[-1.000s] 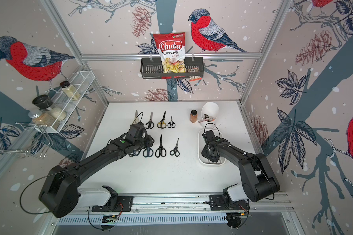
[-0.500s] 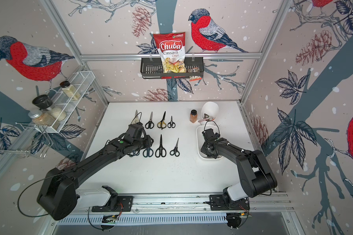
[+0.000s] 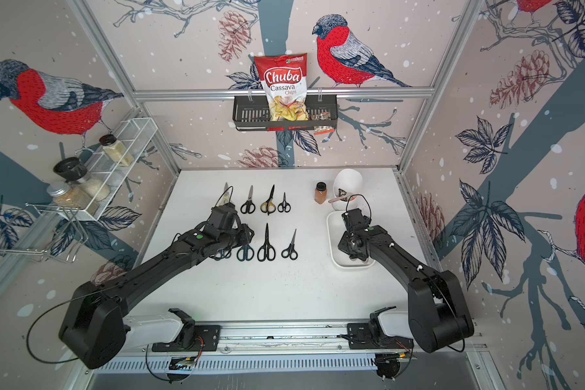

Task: Take the scissors out of the storage box
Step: Pick up the scissors from the storage box, then place the scissors at the center of the board.

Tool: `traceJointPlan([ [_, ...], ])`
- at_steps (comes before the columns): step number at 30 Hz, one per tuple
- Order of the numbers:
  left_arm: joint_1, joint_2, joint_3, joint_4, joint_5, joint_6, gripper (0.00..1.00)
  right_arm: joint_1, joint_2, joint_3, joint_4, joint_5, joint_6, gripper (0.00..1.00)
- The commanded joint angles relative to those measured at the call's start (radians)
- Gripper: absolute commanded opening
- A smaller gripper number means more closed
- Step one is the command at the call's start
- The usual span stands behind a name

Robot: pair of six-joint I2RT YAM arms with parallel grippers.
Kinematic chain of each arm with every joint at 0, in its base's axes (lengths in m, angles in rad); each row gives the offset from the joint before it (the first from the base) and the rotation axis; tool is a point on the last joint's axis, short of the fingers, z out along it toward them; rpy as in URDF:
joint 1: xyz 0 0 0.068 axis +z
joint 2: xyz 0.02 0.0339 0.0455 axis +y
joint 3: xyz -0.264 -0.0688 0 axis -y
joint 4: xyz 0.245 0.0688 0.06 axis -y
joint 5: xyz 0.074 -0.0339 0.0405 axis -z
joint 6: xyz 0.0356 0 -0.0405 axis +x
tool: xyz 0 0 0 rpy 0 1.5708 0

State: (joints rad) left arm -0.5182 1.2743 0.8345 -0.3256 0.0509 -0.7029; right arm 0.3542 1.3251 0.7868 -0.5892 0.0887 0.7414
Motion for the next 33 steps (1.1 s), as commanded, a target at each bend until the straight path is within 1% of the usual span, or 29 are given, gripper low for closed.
traceJointPlan([
  [1, 0.004, 0.002, -0.006, 0.012, 0.009, -0.011, 0.36, -0.003, -0.014, 0.013, -0.039, 0.014, -0.023, 0.00],
  [7, 0.006, -0.003, -0.024, 0.026, 0.001, -0.021, 0.36, 0.004, -0.062, 0.040, -0.049, -0.002, -0.018, 0.00],
  [10, 0.026, -0.012, -0.041, 0.039, 0.009, -0.029, 0.36, 0.035, -0.090, 0.084, -0.066, -0.002, 0.000, 0.00],
  [13, 0.068, -0.035, -0.079, 0.069, 0.032, -0.048, 0.36, 0.114, -0.100, 0.139, -0.072, -0.003, 0.042, 0.00],
  [16, 0.118, -0.067, -0.113, 0.077, 0.044, -0.054, 0.36, 0.240, -0.077, 0.187, -0.056, -0.012, 0.107, 0.00],
  [20, 0.180, -0.134, -0.146, 0.052, 0.029, -0.045, 0.35, 0.390, 0.009, 0.228, -0.028, -0.030, 0.200, 0.00],
  [23, 0.219, -0.197, -0.172, 0.033, 0.005, -0.040, 0.35, 0.446, 0.040, 0.216, 0.034, -0.054, 0.269, 0.00],
  [26, 0.247, -0.257, -0.197, 0.023, -0.025, -0.038, 0.36, 0.450, 0.083, 0.193, 0.088, -0.088, 0.313, 0.00],
  [30, 0.263, -0.331, -0.222, 0.020, -0.068, -0.038, 0.36, 0.431, 0.163, 0.203, 0.085, -0.063, 0.348, 0.00],
  [33, 0.264, -0.368, -0.232, 0.020, -0.083, -0.032, 0.37, 0.398, 0.208, 0.198, 0.121, -0.072, 0.357, 0.00],
])
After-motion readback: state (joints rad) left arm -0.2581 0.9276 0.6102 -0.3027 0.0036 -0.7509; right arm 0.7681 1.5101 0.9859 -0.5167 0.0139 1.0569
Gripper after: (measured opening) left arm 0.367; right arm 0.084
